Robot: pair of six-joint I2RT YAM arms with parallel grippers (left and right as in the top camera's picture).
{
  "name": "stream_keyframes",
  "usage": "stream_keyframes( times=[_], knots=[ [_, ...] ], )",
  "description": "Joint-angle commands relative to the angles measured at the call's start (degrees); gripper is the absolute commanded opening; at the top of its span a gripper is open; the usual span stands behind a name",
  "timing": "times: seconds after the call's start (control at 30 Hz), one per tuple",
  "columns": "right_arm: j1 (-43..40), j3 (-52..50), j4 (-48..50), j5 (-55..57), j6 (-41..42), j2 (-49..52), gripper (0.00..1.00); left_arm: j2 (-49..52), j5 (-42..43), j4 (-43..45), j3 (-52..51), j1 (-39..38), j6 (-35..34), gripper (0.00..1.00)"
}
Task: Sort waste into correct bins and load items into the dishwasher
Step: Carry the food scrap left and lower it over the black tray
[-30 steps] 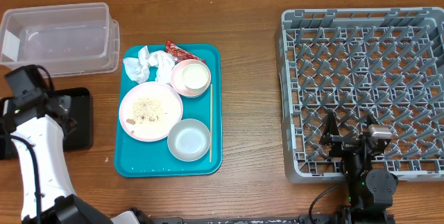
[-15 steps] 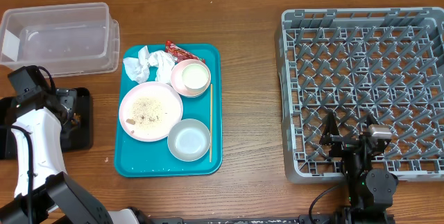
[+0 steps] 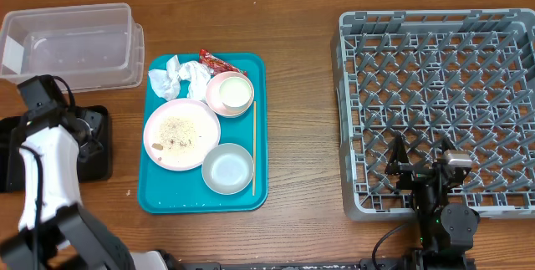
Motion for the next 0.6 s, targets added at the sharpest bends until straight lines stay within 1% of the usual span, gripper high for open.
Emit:
stream_keyframes(
  times=[0.0, 0.17, 0.37, 0.57],
  knots=[
    [-0.11, -0.59, 0.33, -0.15, -0.15, -0.55, 1.0, 5.53, -3.04, 1.42, 0.02, -0.09, 1.42, 0.04],
    [-0.11, -0.59, 0.33, -0.15, -0.15, -0.55, 1.0, 9.6, -2.8, 3.1, 0.02, -0.07, 2.08, 0.04],
    [-0.11, -0.59, 0.35, -0.15, -0.15, -0.55, 1.0, 9.92, 3.28, 2.71, 0.02, -0.09, 9.62, 0.04],
    [-0.11, -0.59, 0.33, -0.13, -0.15, -0.55, 1.0, 10.14, 3.21, 0.42, -0.7, -1.29, 9.77, 0.04]
  ],
)
